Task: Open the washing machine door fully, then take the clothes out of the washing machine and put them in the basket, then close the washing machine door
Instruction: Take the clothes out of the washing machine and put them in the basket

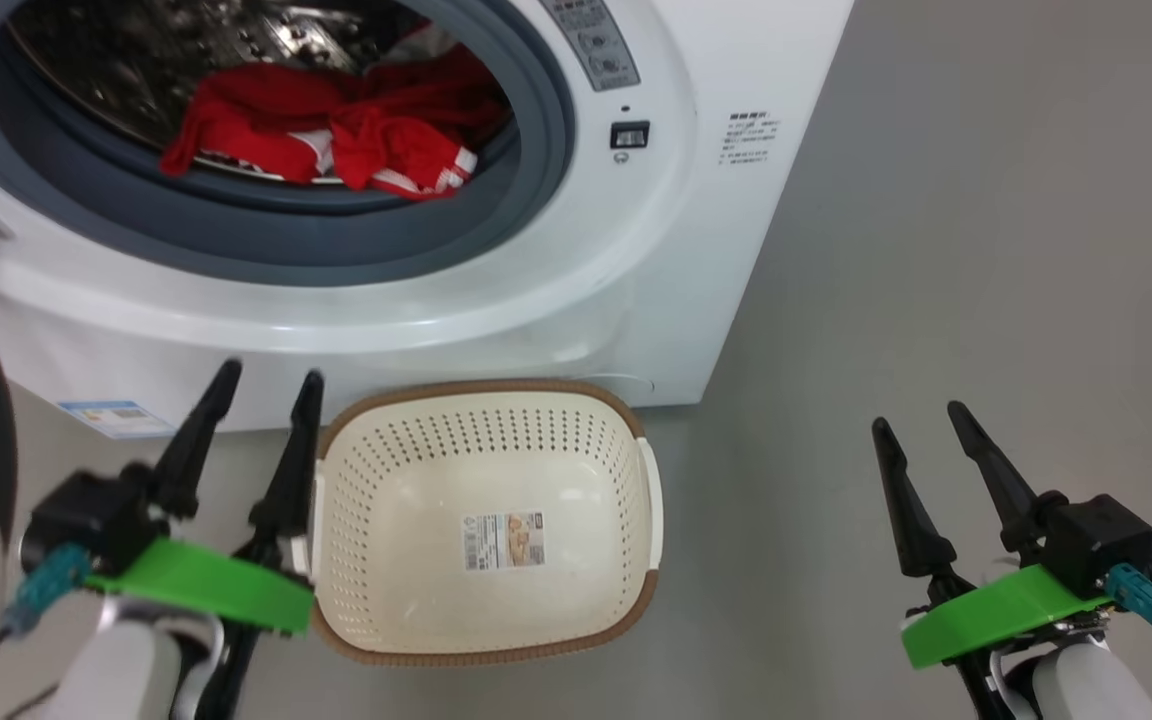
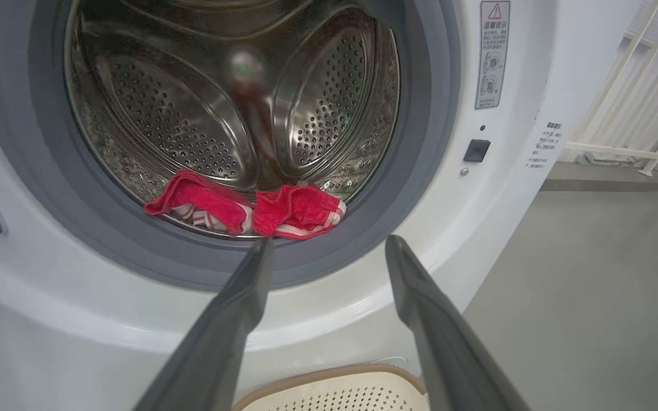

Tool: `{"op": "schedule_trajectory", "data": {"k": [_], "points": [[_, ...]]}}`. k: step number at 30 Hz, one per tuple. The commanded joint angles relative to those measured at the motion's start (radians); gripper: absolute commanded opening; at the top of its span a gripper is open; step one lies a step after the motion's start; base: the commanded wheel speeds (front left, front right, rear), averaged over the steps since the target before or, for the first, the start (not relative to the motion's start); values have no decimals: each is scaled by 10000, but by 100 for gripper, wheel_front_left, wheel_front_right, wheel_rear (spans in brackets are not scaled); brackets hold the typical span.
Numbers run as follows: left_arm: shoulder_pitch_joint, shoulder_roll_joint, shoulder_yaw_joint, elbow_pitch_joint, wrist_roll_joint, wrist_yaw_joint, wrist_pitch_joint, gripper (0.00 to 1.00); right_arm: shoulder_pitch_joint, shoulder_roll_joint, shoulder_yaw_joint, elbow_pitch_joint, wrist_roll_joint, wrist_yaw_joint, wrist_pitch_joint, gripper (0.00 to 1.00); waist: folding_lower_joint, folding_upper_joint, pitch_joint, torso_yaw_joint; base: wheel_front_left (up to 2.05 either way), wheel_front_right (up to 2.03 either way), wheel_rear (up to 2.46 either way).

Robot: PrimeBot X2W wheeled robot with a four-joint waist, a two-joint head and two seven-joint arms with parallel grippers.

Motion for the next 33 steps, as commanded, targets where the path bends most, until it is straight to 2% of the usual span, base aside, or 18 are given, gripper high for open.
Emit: {"op": "schedule_trajectory", "data": {"k": [1,14,21,33], "points": [[-639,366,164,-9,71,15,-51,100,-312,-10,266,-268,-245,48,-92,100,0,0,400,-146,0,0,0],[-4643,1008,-1250,3483,-257,15,-51,100,-973,200,579,-385,-242,48,-92,100,0,0,1917,-901,0,0,0],[-6784,1189,-2082,5289,-643,15,-51,100,-1337,207,837,-504,143,48,-92,100,0,0,2667,-1194,0,0,0],[-9296,1494,-3388,7576,-1420,15,-11,100,-1710,209,1266,-665,557,48,-92,100,0,0,3577,-1681,0,0,0]]}}
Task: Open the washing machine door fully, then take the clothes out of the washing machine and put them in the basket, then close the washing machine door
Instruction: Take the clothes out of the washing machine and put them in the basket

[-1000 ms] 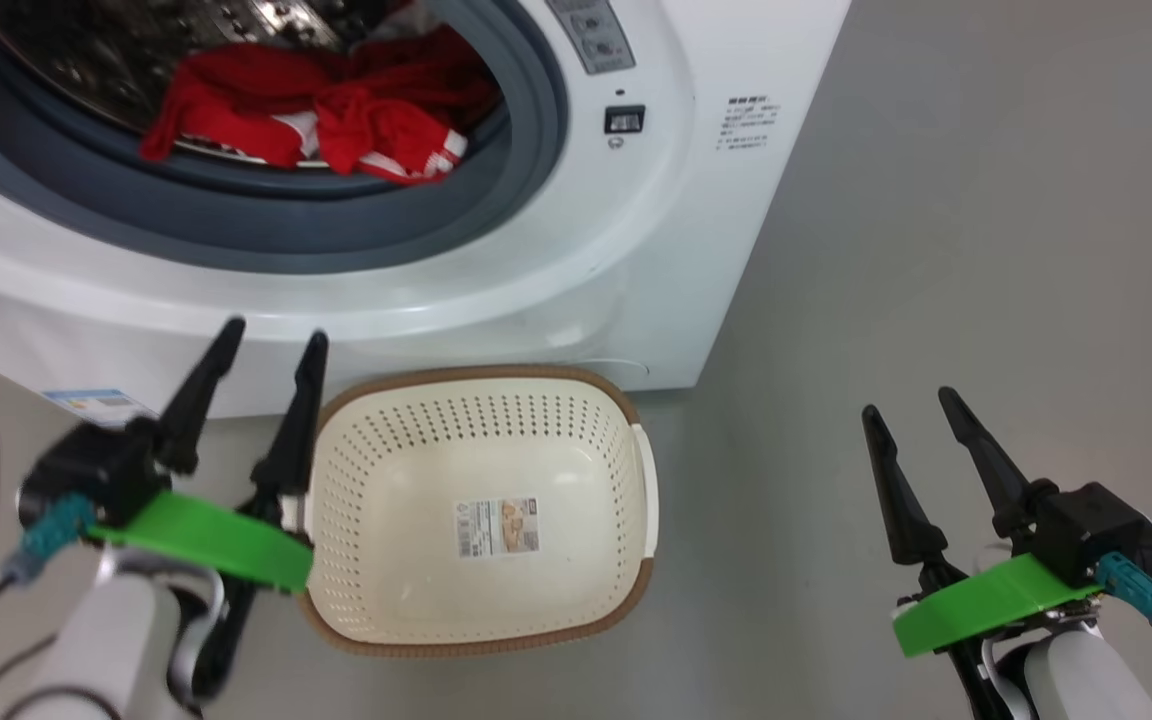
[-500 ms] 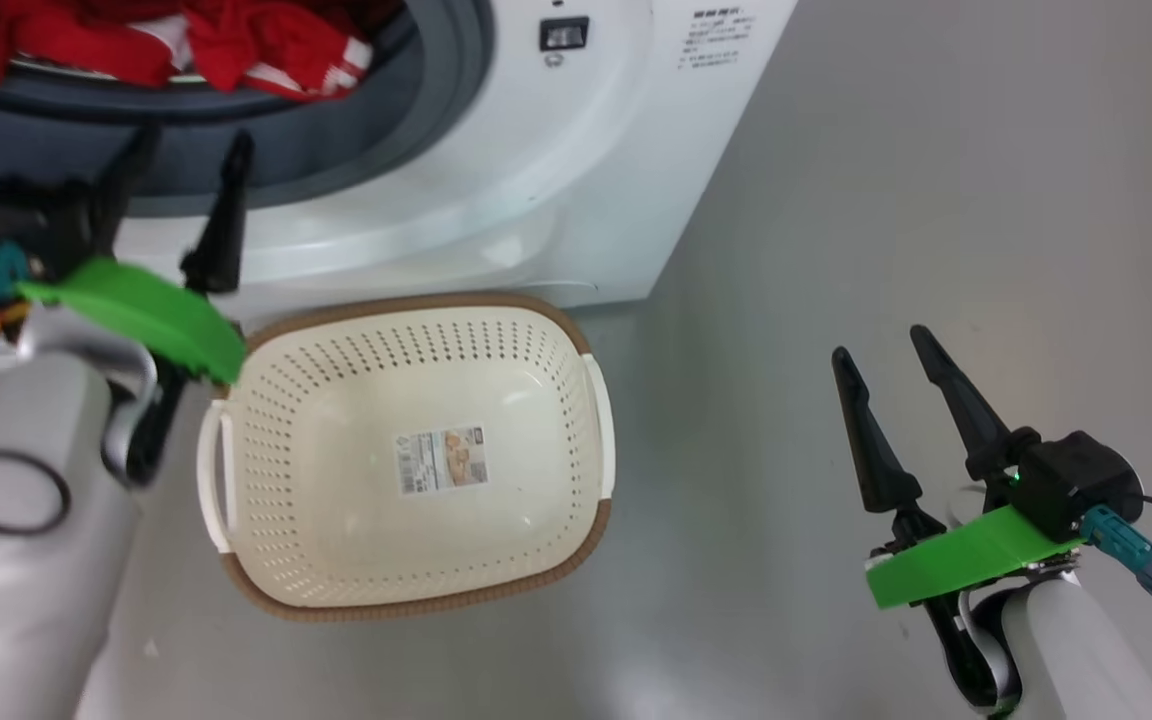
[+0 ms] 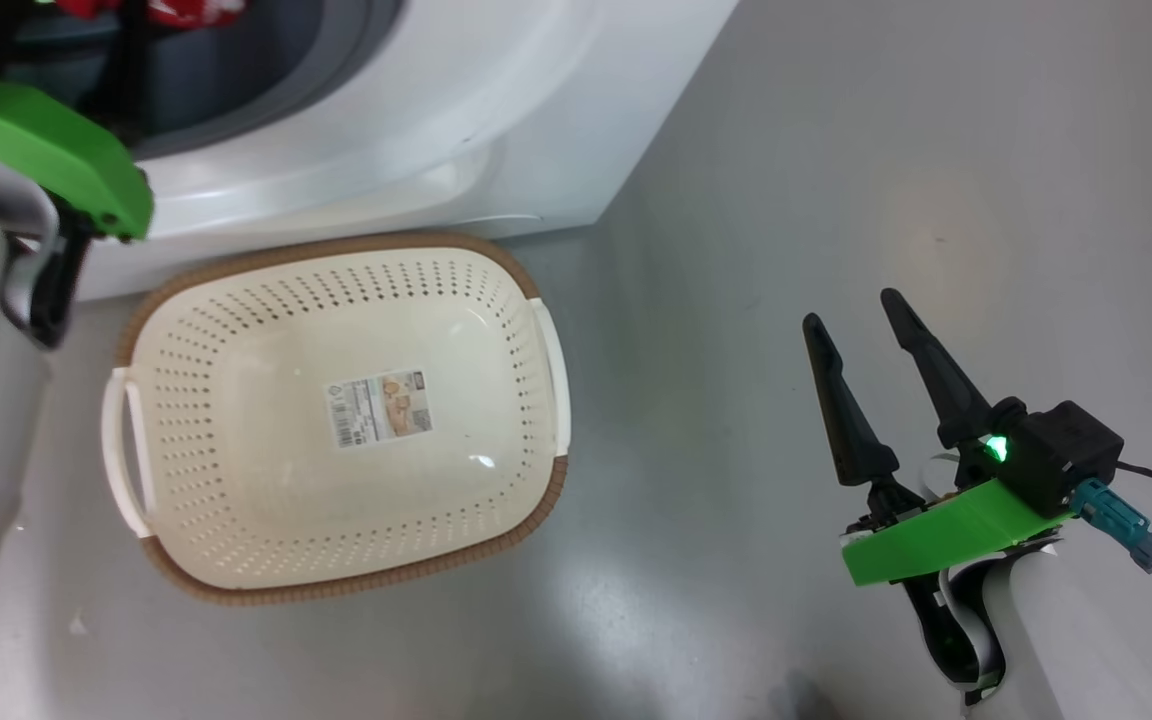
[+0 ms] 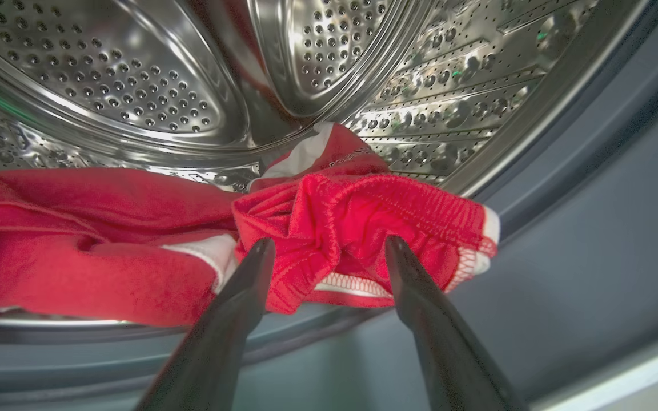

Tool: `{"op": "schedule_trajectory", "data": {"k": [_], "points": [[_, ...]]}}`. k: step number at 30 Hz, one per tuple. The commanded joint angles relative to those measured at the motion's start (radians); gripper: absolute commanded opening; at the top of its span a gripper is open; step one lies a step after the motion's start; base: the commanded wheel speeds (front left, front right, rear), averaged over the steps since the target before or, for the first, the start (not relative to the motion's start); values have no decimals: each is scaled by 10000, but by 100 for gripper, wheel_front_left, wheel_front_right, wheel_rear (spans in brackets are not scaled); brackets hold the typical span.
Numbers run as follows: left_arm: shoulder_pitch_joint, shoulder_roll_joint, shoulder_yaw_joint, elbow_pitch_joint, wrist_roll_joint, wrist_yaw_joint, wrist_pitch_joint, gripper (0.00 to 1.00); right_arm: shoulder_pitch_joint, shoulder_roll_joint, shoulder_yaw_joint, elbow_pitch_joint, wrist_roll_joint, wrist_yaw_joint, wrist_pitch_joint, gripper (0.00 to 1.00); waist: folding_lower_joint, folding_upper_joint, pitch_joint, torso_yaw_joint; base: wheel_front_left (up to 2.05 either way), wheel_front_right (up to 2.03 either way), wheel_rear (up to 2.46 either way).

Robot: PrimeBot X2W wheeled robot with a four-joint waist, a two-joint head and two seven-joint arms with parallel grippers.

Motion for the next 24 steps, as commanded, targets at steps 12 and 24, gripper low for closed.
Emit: {"op": "schedule_trajectory", "data": {"k": [12,24], "points": [[-1497,891,-682,1166,-289,15,-20,100,-154,18,519,-378,365,48,-65,100,0,-1,711,-673,0,0,0],[-2020,926,-1262,1660,-556,15,-46,0,-198,18,608,-415,469,48,-65,100,0,-1,763,-827,0,0,0]]}}
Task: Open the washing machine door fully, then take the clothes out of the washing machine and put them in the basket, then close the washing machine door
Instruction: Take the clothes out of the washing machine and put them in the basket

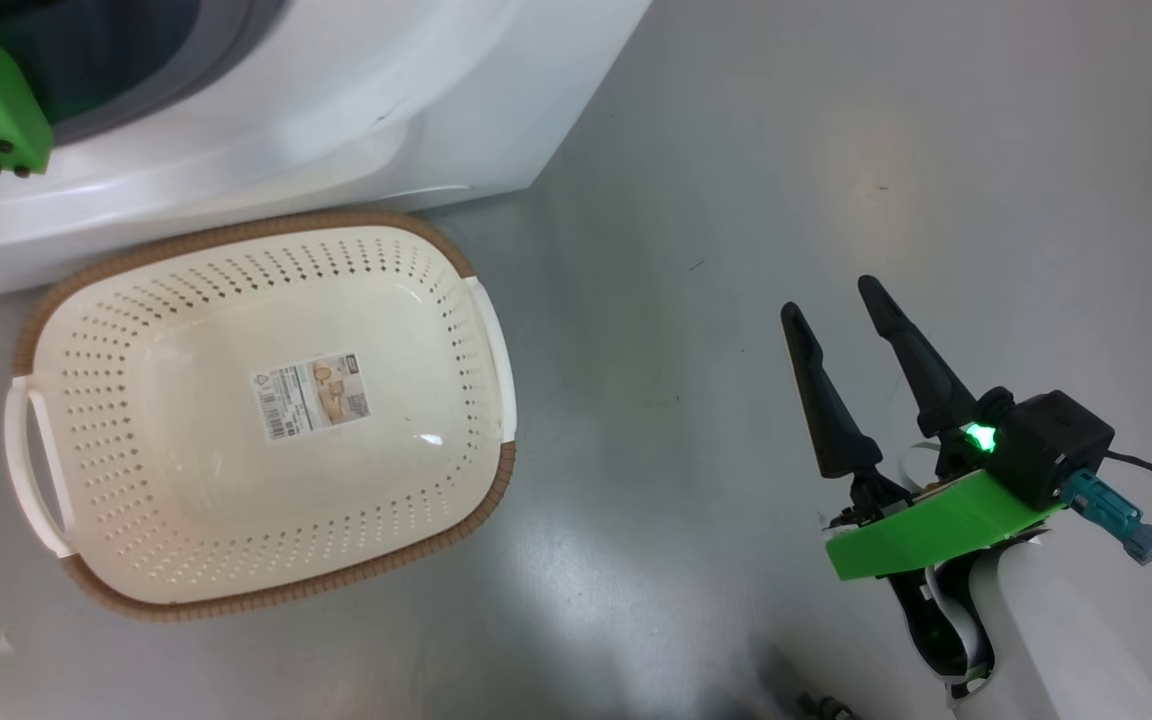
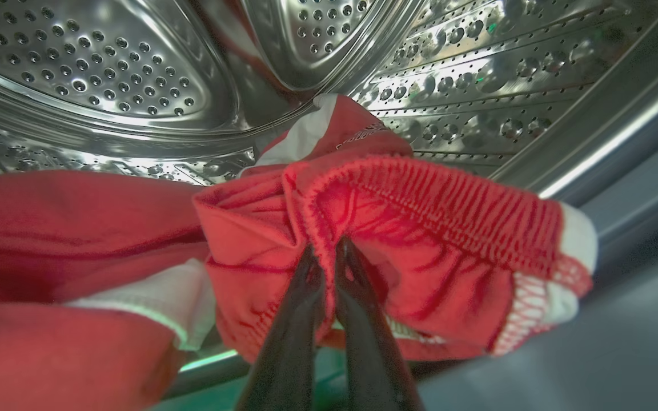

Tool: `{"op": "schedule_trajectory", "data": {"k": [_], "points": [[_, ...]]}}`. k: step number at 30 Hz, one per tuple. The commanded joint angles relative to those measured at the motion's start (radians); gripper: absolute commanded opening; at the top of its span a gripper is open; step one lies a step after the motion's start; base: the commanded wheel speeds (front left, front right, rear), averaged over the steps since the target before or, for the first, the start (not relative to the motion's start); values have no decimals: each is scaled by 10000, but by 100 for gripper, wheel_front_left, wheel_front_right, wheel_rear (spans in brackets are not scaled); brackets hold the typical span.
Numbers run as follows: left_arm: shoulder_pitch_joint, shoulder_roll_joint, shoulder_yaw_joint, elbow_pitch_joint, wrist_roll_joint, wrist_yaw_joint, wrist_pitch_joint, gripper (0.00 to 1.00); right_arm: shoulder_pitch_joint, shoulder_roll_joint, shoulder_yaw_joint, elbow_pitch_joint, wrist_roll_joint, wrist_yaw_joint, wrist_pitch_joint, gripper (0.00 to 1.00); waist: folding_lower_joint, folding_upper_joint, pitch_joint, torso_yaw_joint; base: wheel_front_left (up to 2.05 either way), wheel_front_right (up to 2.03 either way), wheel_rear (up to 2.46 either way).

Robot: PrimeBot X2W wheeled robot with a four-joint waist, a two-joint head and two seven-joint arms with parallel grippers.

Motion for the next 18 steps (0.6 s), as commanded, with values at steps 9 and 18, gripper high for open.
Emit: {"op": "schedule_trajectory", "data": {"k": [9,18], "points": [[472,307,876,-1082,-245,36,-58,0,40,7,-12,-142,-117,48,-65,100,0,0,-453,387,0,0,0],[2300,-96,2610,-2749,297,76,-60,0,304,7,-254,83,-417,48,-65,100,0,0,-1315,879,0,0,0]]}}
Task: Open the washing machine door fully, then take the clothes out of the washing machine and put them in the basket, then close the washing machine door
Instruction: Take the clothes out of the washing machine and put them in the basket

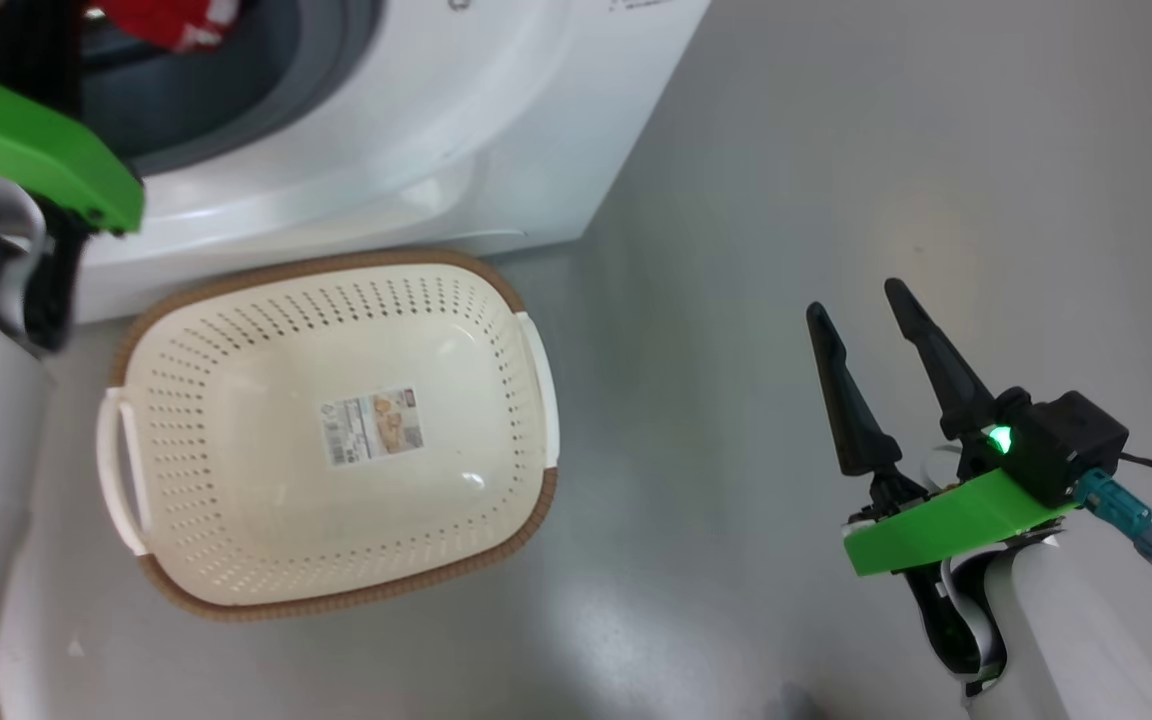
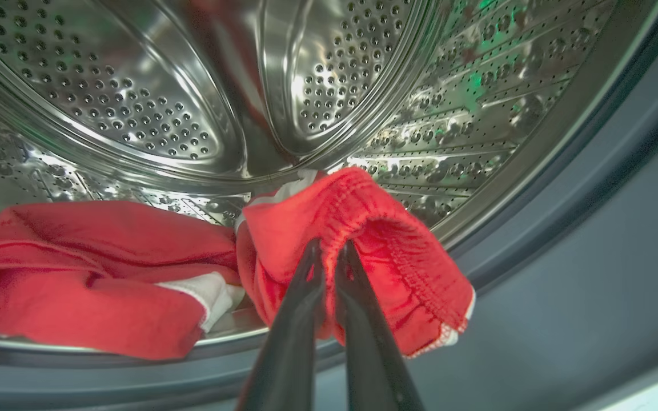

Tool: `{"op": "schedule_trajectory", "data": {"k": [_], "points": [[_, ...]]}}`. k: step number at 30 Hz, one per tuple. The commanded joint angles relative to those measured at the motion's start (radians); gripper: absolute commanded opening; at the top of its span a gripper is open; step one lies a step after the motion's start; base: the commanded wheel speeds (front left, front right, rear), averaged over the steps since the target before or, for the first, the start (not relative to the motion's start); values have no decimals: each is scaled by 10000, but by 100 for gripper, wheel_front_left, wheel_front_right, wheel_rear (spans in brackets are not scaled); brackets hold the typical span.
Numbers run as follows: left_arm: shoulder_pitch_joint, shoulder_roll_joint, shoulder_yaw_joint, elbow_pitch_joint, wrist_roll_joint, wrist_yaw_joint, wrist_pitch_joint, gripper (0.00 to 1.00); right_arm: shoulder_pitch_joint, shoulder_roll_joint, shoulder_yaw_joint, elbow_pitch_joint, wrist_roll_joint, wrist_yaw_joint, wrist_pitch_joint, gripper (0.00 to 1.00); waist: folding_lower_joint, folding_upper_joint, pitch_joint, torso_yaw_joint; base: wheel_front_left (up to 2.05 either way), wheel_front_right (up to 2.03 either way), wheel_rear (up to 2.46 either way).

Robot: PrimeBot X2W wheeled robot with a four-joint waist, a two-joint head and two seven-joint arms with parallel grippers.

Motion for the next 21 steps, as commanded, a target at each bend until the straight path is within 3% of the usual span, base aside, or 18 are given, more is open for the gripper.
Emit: {"op": "schedule_trajectory", "data": {"k": [1,16,21], "points": [[464,223,661,-543,250,63,-50,0,325,9,110,-126,-237,48,-65,100,0,0,-498,348,0,0,0],[3354,-926,3424,-3394,1909,12,-51,0,923,9,-374,-13,-612,48,-65,100,0,0,-1604,939,0,0,0],[4176,-1271,3799,-4664,2243,7,-51,0,1070,9,-587,-25,-700,48,-65,100,0,0,-1812,1093,0,0,0]]}}
